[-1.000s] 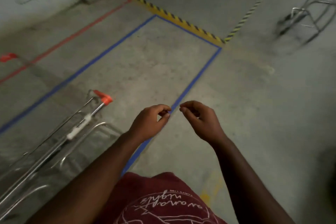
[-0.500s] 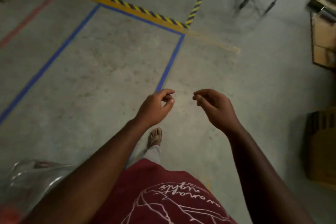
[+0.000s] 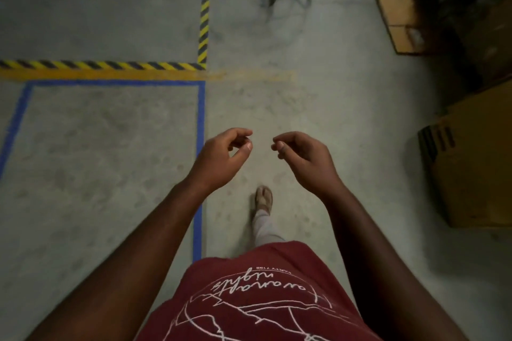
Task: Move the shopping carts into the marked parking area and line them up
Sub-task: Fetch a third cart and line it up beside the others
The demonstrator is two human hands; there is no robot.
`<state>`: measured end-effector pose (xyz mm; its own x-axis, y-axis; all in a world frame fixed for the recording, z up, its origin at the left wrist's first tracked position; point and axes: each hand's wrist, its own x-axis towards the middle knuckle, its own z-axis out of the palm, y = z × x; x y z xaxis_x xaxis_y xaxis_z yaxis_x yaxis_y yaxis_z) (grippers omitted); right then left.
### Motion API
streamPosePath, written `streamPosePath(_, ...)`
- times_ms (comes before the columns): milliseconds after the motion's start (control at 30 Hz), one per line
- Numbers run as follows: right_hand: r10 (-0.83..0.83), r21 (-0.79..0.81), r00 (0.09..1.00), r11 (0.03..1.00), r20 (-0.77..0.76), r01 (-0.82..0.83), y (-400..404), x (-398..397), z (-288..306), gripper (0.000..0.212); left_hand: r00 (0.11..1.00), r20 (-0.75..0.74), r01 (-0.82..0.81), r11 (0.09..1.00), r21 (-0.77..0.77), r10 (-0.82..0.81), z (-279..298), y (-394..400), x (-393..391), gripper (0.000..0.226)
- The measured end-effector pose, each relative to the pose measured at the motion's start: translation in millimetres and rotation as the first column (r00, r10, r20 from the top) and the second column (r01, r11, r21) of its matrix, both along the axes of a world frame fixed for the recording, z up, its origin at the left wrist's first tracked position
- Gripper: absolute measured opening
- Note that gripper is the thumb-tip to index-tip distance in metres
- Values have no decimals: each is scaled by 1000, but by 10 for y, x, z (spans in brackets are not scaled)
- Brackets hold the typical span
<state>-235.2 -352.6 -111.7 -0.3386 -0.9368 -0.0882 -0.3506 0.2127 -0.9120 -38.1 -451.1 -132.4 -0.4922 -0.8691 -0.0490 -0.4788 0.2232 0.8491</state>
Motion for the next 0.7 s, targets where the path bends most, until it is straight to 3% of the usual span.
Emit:
streamPosePath(200, -36, -14, 999, 999, -41, 35, -1317, -966, -214, 13, 986, 67, 154, 988, -23, -152, -113, -1431, -975, 32)
streamPosePath(533, -49, -39, 998, 998, -40, 48, -3764, -2535, 94, 9, 999, -17, -48, 999, 13, 48, 9, -3656, -2261, 26)
streamPosePath(700, -7, -111, 991, 994, -135, -8, -5179, -3162, 249, 11, 996, -84, -29, 999, -12, 28, -130, -5003, -3063, 24)
